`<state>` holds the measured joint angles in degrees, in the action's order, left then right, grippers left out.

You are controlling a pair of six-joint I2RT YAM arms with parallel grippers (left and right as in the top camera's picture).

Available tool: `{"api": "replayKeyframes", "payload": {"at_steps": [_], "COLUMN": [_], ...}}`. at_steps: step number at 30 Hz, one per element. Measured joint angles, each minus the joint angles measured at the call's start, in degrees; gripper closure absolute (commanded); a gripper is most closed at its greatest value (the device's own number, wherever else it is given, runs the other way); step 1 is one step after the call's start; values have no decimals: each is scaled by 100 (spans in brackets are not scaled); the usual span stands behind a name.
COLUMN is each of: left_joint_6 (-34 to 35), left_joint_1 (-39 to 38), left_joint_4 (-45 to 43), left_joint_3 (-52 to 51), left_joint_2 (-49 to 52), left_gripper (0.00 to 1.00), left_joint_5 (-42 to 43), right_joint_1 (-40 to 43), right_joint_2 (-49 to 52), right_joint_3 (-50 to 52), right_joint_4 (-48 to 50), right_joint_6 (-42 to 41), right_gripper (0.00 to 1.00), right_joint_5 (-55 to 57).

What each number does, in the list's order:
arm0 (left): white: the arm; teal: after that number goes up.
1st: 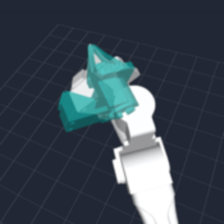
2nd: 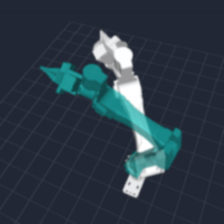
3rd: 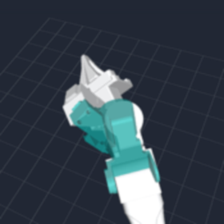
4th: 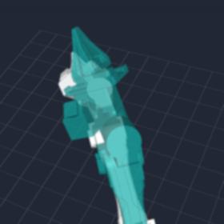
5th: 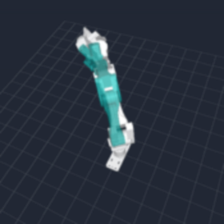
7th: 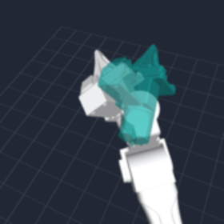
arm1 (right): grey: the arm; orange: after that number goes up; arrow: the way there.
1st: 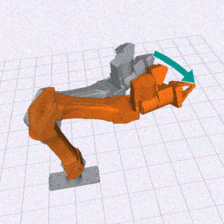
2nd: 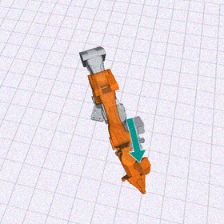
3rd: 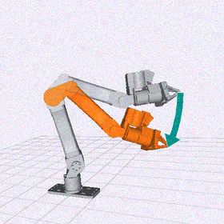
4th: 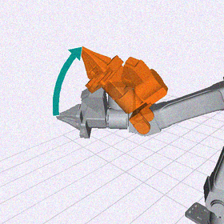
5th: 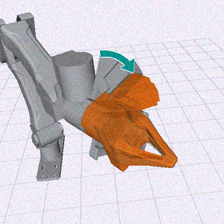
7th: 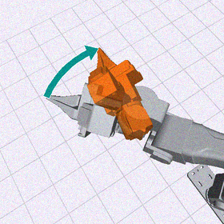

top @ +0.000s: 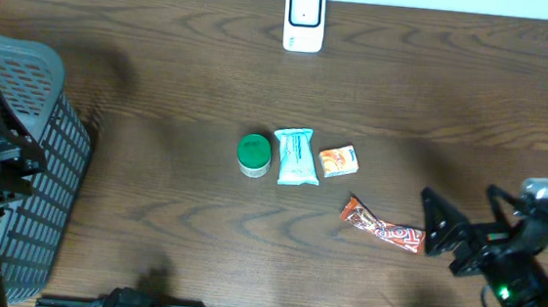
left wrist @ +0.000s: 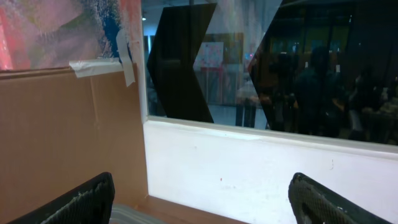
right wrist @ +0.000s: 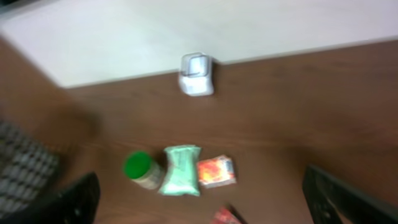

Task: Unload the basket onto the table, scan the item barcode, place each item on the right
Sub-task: 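Reach the right gripper down toward the red Top bar on the table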

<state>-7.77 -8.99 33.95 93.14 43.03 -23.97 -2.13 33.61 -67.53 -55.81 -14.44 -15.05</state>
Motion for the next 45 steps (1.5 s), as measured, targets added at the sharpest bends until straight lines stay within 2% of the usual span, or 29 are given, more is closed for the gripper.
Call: {"api": "replayKeyframes", "payload": {"at_steps": [3,8,12,15,17,22,27,36,40,45], "left_joint_6": [4,26,44,46,70,160,177,177,177,177], "left_joint_1": [0,0,0,0,0,0,0,0,0,0], "left_joint_4": [-42,-61,-72,-72,-74,-79,-98,-101,-168,-407], "left_joint_3": [-9,-11,-11,-13,-13,-13,-13,-46,-269,-627], "left_joint_2": [0,-2,-2,-2,-2,-2,-2,-282,-634,-844], "left_gripper": [11,10,10,10,10,10,10,10,10,10], "left_joint_5": [-2,-2,-2,0,0,0,0,0,-4,-22], "right_joint_1": [-2,-2,-96,-592,-1261,-3351,-4544,-5117,-5370,-5864], "right_joint_2": [553,2024,3418,4089,4352,4857,5600,7381,7571,7573], "right_joint_3": [-658,-2055,-3493,-4070,-4197,-4242,-3657,-2243,-1860,-1252], "right_joint_4": [-455,-1128,-2328,-2933,-3152,-4076,-4116,-4103,-4037,-3163], "right_joint_6": [90,304,387,304,131,-529,-1405,-2592,-2975,-3163], "right_gripper": [1,1,1,1,1,1,1,1,1,1], "right_joint_5": [702,1864,2791,3414,4087,5366,5871,5637,5427,4929]}}
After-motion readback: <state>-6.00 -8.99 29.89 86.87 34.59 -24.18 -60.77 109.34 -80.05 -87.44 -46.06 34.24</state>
